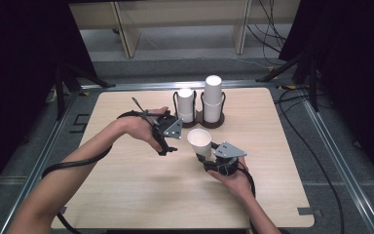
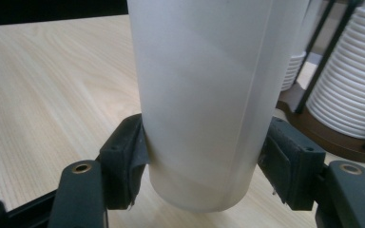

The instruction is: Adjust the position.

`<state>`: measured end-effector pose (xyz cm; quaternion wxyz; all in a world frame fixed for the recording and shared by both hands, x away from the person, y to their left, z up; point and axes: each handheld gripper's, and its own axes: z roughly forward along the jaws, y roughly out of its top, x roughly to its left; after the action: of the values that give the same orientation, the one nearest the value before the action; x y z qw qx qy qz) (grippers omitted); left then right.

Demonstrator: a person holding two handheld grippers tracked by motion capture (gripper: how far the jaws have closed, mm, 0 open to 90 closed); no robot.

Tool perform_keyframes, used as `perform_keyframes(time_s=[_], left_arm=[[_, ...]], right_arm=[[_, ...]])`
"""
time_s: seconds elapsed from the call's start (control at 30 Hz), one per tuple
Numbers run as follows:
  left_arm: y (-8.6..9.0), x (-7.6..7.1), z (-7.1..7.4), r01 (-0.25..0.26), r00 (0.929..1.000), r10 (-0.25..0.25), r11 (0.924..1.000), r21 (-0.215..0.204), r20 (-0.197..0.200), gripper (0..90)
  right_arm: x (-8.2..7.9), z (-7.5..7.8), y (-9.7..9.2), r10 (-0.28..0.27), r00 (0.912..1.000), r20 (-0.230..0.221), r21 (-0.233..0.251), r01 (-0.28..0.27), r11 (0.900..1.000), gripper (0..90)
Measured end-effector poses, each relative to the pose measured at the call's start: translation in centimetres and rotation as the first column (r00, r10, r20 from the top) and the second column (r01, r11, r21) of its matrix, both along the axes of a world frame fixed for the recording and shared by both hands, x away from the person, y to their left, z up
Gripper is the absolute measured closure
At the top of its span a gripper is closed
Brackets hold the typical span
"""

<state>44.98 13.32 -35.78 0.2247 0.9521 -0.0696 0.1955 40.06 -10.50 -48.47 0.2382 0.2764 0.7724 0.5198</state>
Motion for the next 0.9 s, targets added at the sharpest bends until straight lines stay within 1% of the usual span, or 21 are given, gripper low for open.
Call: perform_keyframes(time_s=[0.13,0.17,0.2,0.23,0.27,0.33,0.37,0.43,0.5,0.53,0.57,0.6,0.63,0.67,0.7,0.73,0.77,0.8,0.83,0.87,0.9], left_arm=[[1.1,-0.1,-0.9,-0.037,0.9988,0.039,0.9970,-0.068,0.030,14.0],[1.3,-0.2,-1.0,-0.049,0.9981,0.052,0.9948,-0.089,0.033,14.0],[1.5,-0.3,-1.1,-0.058,0.9976,0.062,0.9927,-0.106,0.032,14.0],[1.7,-0.4,-1.3,-0.068,0.9969,0.072,0.9891,-0.131,0.030,14.1],[1.9,-0.6,-1.4,-0.071,0.9968,0.075,0.9871,-0.144,0.026,14.0],[2.3,-1.0,-1.9,-0.088,0.9956,0.092,0.9820,-0.167,0.017,14.1],[2.5,-1.2,-2.2,-0.093,0.9951,0.097,0.9806,-0.173,0.017,14.0],[2.9,-1.6,-2.6,-0.107,0.9935,0.112,0.9758,-0.191,0.017,13.9],[3.3,-2.0,-3.0,-0.137,0.9899,0.142,0.9586,-0.250,0.000,13.9],[3.5,-2.1,-3.2,-0.145,0.9888,0.149,0.9527,-0.267,-0.005,13.9],[3.8,-2.2,-3.4,-0.156,0.9873,0.159,0.9482,-0.277,-0.011,13.8],[4.0,-2.2,-3.5,-0.163,0.9860,0.166,0.9485,-0.271,-0.012,13.9],[4.2,-2.3,-3.7,-0.168,0.9851,0.172,0.9463,-0.276,-0.011,13.8],[4.5,-2.3,-4.0,-0.180,0.9829,0.184,0.9390,-0.293,-0.013,13.7],[4.8,-2.4,-4.2,-0.199,0.9792,0.202,0.9318,-0.304,-0.022,13.8],[5.0,-2.4,-4.4,-0.206,0.9777,0.209,0.9260,-0.316,-0.026,13.8],[5.3,-2.5,-4.6,-0.218,0.9749,0.221,0.9232,-0.316,-0.029,13.8],[5.5,-2.6,-4.8,-0.226,0.9729,0.229,0.9188,-0.323,-0.029,13.8],[5.8,-2.7,-5.1,-0.247,0.9682,0.246,0.9122,-0.327,-0.044,13.8],[6.1,-2.7,-5.2,-0.250,0.9671,0.251,0.9113,-0.327,-0.041,13.7],[6.2,-2.7,-5.3,-0.257,0.9650,0.259,0.9074,-0.333,-0.038,13.7]], right_arm=[[0.0,0.2,-0.8,-0.019,0.9998,-0.006,0.020,0.019,0.9996,36.9],[-0.1,0.2,-1.0,-0.030,0.9995,-0.015,0.029,0.030,0.9991,36.9],[0.2,0.2,-1.2,-0.011,0.9999,0.012,0.014,0.011,0.9998,36.9],[0.1,0.2,-1.2,-0.024,0.9997,-0.004,0.022,0.025,0.9995,36.9],[0.2,0.1,-1.4,-0.023,0.9996,0.017,0.016,0.023,0.9996,36.9],[0.0,0.0,-1.5,-0.027,0.9996,-0.009,0.030,0.027,0.9992,36.9],[0.1,-0.1,-1.6,-0.025,0.9997,-0.002,0.040,0.025,0.9989,36.9],[-0.1,0.0,-1.8,-0.034,0.9993,-0.017,0.044,0.034,0.9984,36.9],[-0.3,0.1,-1.9,-0.048,0.9985,-0.026,0.058,0.050,0.9971,36.9],[-0.4,0.2,-2.0,-0.047,0.9980,-0.041,0.061,0.050,0.9969,36.9],[-0.4,0.1,-2.1,-0.052,0.9984,-0.022,0.066,0.053,0.9964,36.9],[-0.3,0.2,-2.4,-0.051,0.9987,-0.006,0.061,0.051,0.9968,36.9],[-0.4,0.2,-2.5,-0.056,0.9983,-0.011,0.068,0.057,0.9961,36.8],[-0.3,0.3,-2.7,-0.064,0.9979,0.000,0.070,0.064,0.9955,36.8],[-0.5,0.4,-2.8,-0.070,0.9970,-0.032,0.084,0.073,0.9938,36.9],[-0.4,0.5,-3.0,-0.074,0.9972,-0.014,0.089,0.075,0.9933,36.8],[-0.4,0.6,-3.1,-0.073,0.9971,-0.018,0.081,0.075,0.9939,36.8],[-0.3,0.6,-3.1,-0.076,0.9967,-0.030,0.105,0.079,0.9914,36.8],[-0.3,0.7,-3.2,-0.077,0.9964,-0.035,0.103,0.080,0.9915,36.8],[-0.1,0.6,-3.4,-0.085,0.9964,0.000,0.099,0.085,0.9915,36.8],[-0.2,0.5,-3.4,-0.081,0.9959,-0.041,0.113,0.085,0.9900,36.8]])
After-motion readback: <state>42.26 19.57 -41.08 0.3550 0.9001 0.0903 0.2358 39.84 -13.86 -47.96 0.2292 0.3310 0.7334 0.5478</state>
